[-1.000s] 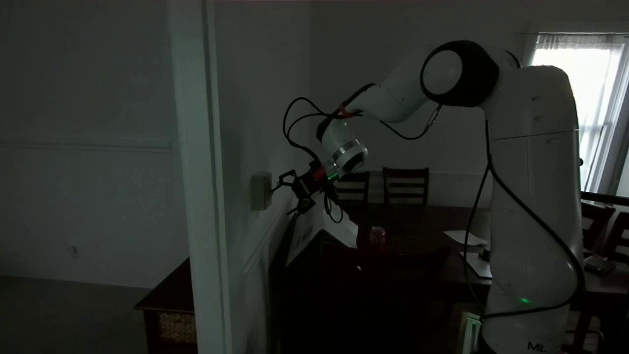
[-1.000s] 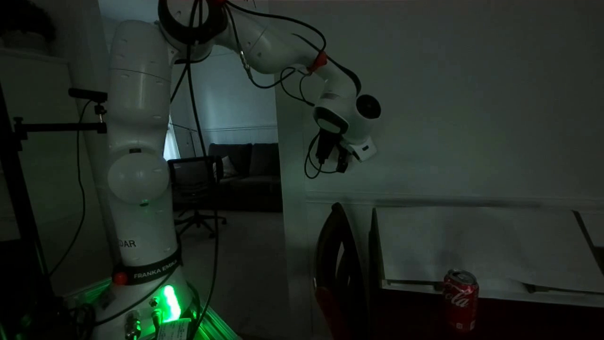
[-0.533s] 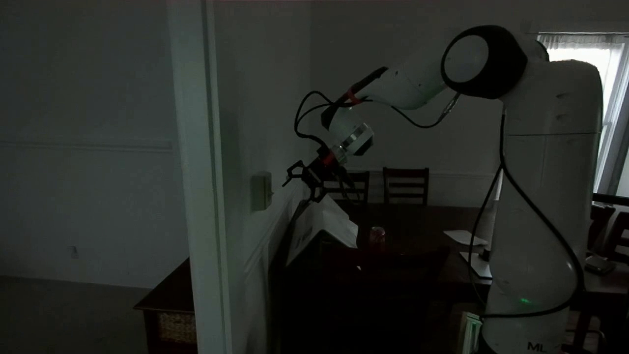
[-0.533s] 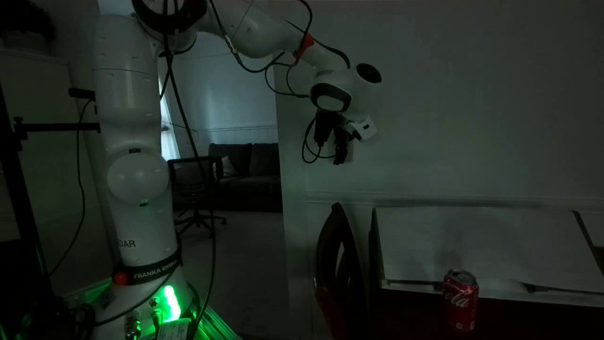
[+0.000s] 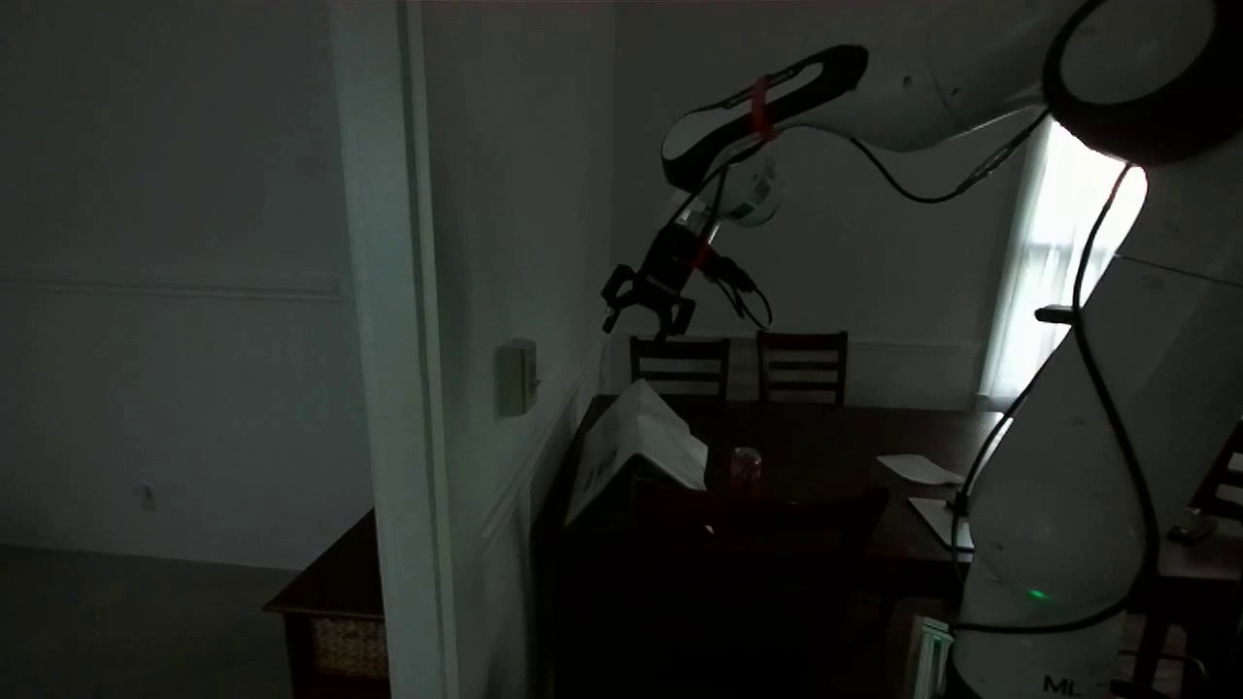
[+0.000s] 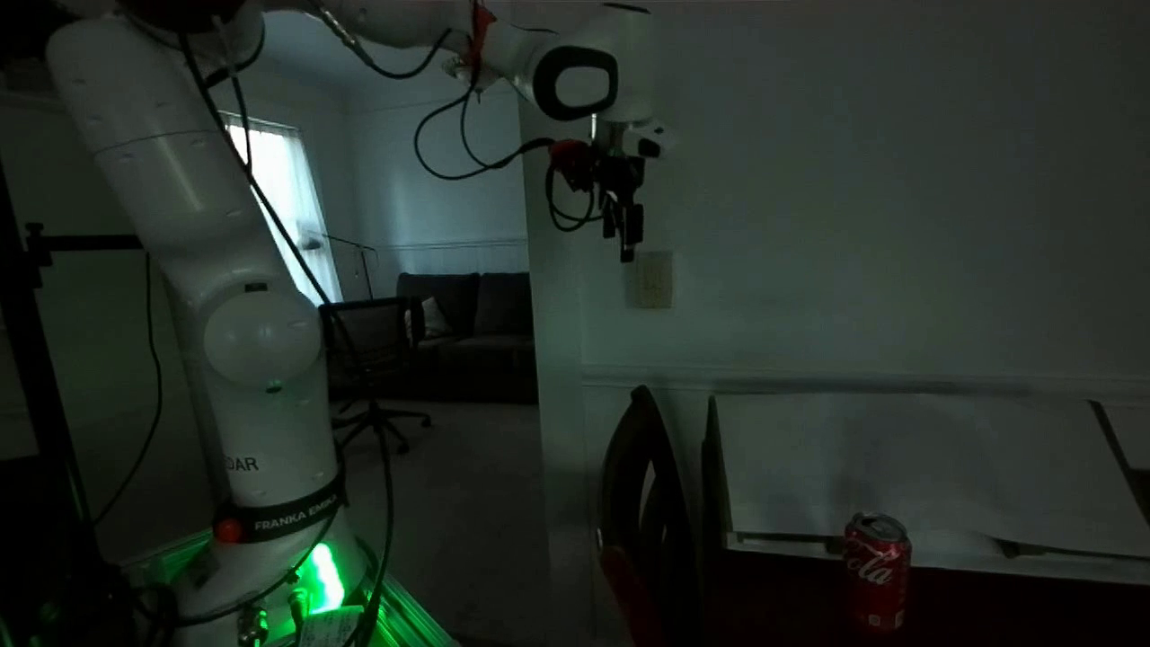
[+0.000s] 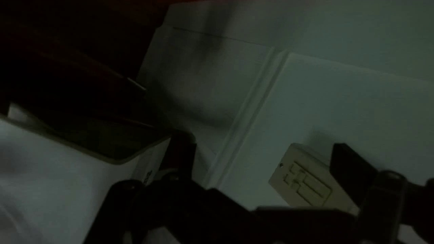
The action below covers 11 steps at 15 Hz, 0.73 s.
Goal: Pull the left lights switch down to turn off the lights on the wall lights switches
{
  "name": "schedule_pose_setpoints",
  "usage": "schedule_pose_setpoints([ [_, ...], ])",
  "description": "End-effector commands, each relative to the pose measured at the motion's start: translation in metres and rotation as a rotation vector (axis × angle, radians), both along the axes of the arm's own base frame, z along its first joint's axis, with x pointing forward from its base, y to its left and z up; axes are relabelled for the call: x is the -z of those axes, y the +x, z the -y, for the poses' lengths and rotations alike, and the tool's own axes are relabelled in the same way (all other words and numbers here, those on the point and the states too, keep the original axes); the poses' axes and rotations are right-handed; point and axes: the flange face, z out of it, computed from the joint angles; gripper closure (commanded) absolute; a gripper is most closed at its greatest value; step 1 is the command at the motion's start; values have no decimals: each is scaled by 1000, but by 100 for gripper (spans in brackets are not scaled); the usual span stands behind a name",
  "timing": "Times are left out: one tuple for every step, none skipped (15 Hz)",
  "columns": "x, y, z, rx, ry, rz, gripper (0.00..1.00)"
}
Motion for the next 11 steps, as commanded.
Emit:
schedule_pose_setpoints([
  [-58, -52, -36, -102, -181, 47, 0],
  [-74, -64, -43, -137, -228, 67, 0],
  [-90, -74, -51, -179, -264, 97, 0],
  [-103, -85, -57, -209, -293, 140, 0],
  [-116, -94, -61, -238, -331, 170, 0],
  [-126, -103, -61, -272, -338, 185, 0],
  [-117, -79, -58, -215, -296, 160, 0],
  [-126, -89, -61, -236, -311, 177, 0],
  [-131, -96, -62, -245, -318, 188, 0],
  [-132, -99, -62, -250, -322, 194, 0],
  [-131, -100, -62, -254, -323, 193, 0],
])
